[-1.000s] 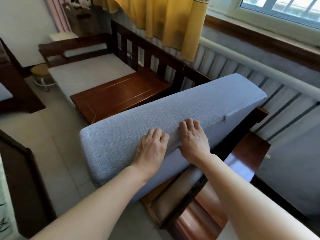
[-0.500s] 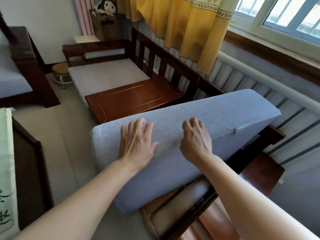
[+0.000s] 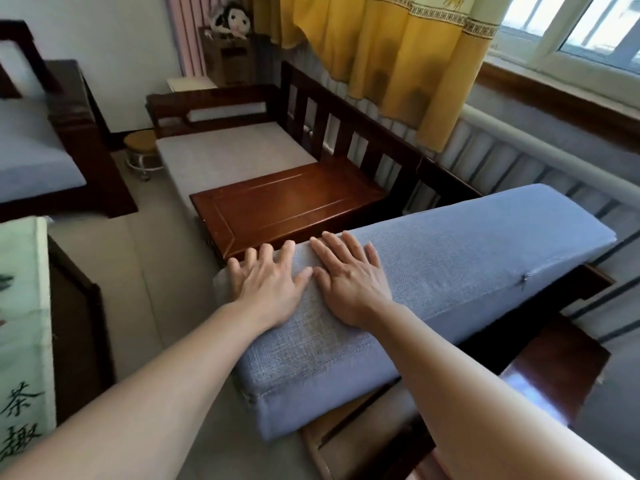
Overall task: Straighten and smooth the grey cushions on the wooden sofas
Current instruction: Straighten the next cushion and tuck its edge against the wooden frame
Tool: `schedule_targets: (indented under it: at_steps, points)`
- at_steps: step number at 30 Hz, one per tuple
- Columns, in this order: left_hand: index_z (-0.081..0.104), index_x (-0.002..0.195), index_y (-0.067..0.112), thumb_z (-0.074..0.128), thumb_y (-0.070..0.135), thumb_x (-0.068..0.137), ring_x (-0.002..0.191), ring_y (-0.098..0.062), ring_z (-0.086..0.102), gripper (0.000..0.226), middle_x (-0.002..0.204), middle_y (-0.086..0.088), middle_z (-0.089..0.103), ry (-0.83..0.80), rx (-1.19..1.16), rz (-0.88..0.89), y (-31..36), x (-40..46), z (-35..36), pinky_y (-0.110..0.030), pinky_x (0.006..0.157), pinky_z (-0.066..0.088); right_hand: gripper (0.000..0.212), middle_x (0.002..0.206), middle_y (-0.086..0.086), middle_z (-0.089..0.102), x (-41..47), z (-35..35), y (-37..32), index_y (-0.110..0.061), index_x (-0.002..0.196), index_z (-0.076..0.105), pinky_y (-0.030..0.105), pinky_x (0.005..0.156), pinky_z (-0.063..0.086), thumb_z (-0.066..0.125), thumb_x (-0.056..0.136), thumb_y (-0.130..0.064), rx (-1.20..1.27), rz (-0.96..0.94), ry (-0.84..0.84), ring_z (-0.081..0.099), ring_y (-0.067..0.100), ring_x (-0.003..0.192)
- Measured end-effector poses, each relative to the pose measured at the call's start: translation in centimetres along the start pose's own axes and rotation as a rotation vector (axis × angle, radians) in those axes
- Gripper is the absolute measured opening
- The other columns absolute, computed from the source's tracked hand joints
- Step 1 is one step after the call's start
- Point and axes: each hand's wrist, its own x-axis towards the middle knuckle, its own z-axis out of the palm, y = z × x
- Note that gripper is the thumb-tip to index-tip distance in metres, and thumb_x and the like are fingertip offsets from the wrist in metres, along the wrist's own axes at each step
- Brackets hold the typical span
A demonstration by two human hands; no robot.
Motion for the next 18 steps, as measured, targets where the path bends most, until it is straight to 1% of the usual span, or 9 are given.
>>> schedule_targets:
  at_steps: [5, 9, 12, 13, 16, 18]
  points:
    - [0.015, 0.145, 0.027, 0.022, 0.062, 0.093, 0.125, -0.031, 0.034, 0.063, 0.138, -0.01, 0.036, -0.006, 0.013, 0.052, 0.8, -3.4, -0.2, -0.05, 0.101, 0.025, 0.053, 0.159, -0.013, 0.004, -3.8, 0.0, -0.3, -0.036, 0.151, 0.009, 0.04, 0.116, -0.008, 0.02, 0.1, -0.046, 0.031, 0.022, 0.012, -0.007, 0.013, 0.145]
    - [0.009, 0.147, 0.026, 0.023, 0.07, 0.088, 0.125, -0.03, 0.033, 0.075, 0.139, -0.008, 0.033, -0.079, 0.012, 0.108, 1.7, -6.7, -0.8, -0.049, 0.1, 0.027, 0.054, 0.158, -0.015, -0.001, -7.7, -0.1, 0.2, -0.037, 0.151, 0.005, 0.04, 0.116, -0.011, 0.021, 0.1, -0.046, 0.059, 0.04, -0.004, -0.012, 0.011, 0.145]
    - [0.005, 0.149, 0.026, 0.024, 0.072, 0.087, 0.125, -0.03, 0.033, 0.079, 0.14, -0.007, 0.031, -0.098, 0.034, 0.113, 3.0, -9.3, -1.0, -0.048, 0.098, 0.028, 0.059, 0.159, -0.013, -0.005, -10.7, -0.5, 0.4, -0.035, 0.151, 0.005, 0.041, 0.116, -0.011, 0.03, 0.099, -0.043, 0.091, 0.026, -0.029, -0.015, 0.012, 0.144]
    - [0.004, 0.149, 0.026, 0.024, 0.072, 0.087, 0.124, -0.029, 0.033, 0.079, 0.14, -0.007, 0.031, -0.103, 0.043, 0.111, 3.2, -9.6, -0.8, -0.047, 0.097, 0.028, 0.063, 0.159, -0.012, -0.006, -11.1, -0.7, 0.5, -0.035, 0.151, 0.006, 0.041, 0.115, -0.012, 0.034, 0.095, -0.043, 0.115, 0.019, -0.053, -0.015, 0.012, 0.144]
    - [0.0, 0.149, 0.028, 0.025, 0.071, 0.088, 0.124, -0.029, 0.033, 0.079, 0.141, -0.007, 0.03, -0.108, 0.057, 0.09, 4.2, -11.4, -0.6, -0.046, 0.096, 0.029, 0.086, 0.158, -0.008, -0.013, -13.8, -1.8, 1.3, -0.036, 0.151, 0.005, 0.041, 0.115, -0.013, 0.041, 0.073, -0.049, 0.179, -0.022, -0.154, -0.019, 0.012, 0.143]
    - [-0.002, 0.149, 0.029, 0.026, 0.07, 0.089, 0.124, -0.029, 0.032, 0.078, 0.141, -0.007, 0.029, -0.103, 0.063, 0.074, 5.0, -12.9, -0.3, -0.046, 0.096, 0.028, 0.103, 0.156, -0.003, -0.021, -16.1, -1.9, 1.8, -0.036, 0.151, -0.003, 0.044, 0.116, -0.012, 0.059, 0.071, -0.053, 0.109, -0.076, -0.224, -0.024, 0.018, 0.142]
